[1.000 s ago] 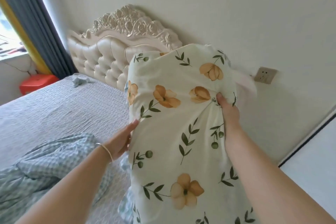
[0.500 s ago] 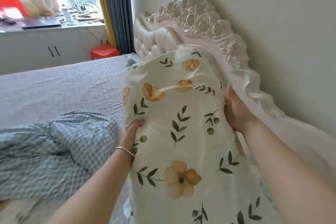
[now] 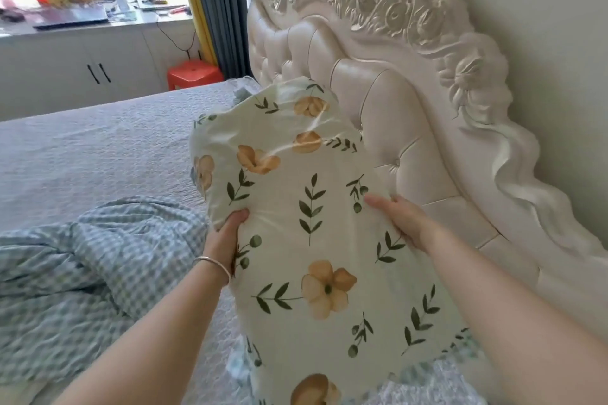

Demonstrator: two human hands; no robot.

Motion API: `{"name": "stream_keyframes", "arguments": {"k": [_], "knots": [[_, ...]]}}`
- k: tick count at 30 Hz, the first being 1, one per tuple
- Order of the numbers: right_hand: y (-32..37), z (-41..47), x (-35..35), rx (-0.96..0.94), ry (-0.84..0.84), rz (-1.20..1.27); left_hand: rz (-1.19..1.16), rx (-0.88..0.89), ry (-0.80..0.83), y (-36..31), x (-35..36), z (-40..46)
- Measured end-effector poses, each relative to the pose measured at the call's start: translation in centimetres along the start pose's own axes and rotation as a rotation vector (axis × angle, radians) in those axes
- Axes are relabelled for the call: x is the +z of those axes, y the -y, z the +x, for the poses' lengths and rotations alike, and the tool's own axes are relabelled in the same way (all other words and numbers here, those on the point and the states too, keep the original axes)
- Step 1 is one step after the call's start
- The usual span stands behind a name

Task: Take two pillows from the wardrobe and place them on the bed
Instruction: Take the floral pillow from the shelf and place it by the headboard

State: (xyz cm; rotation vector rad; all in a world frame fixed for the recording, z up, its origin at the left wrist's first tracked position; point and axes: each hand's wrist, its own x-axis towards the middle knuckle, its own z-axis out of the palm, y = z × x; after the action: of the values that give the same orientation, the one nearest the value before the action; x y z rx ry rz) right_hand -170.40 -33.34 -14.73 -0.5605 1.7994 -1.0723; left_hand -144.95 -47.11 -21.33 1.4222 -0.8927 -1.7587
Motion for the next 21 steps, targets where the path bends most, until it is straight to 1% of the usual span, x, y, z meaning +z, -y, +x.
{"name": "stream_keyframes", "arguments": {"k": [2, 4, 7, 10, 14, 16, 19, 21], "knots": [[-0.4, 4.0, 0.0, -0.045, -0.04, -0.01, 0.047, -0.01, -0.006, 0.7, 1.3, 2.5], [-1.9, 7.8, 0.2, -0.038, -0.074, -0.036, 0.087, -0.047, -0.019, 1.8, 2.6, 4.8], [-5.9, 13.4, -0.1, 0.018, -0.117, -0.078, 0.133, -0.077, -0.017, 4.7, 4.3, 8.3], [-10.8, 18.5, -0.6, 0.05, -0.113, -0.135, 0.172, -0.064, -0.032, 8.4, 5.4, 11.3], [-15.2, 22.9, -0.7, 0.115, -0.093, -0.225, 0.191, -0.093, -0.045, 13.3, 6.3, 14.1], [-17.0, 25.1, -0.9, 0.112, -0.095, -0.248, 0.176, -0.112, -0.045, 15.5, 6.5, 15.4], [-20.3, 28.2, -1.0, 0.14, -0.112, -0.303, 0.135, -0.203, -0.027, 19.0, 6.9, 17.3], [-22.8, 29.6, -1.1, 0.171, -0.121, -0.346, 0.155, -0.22, -0.006, 21.4, 7.3, 18.4]]}}
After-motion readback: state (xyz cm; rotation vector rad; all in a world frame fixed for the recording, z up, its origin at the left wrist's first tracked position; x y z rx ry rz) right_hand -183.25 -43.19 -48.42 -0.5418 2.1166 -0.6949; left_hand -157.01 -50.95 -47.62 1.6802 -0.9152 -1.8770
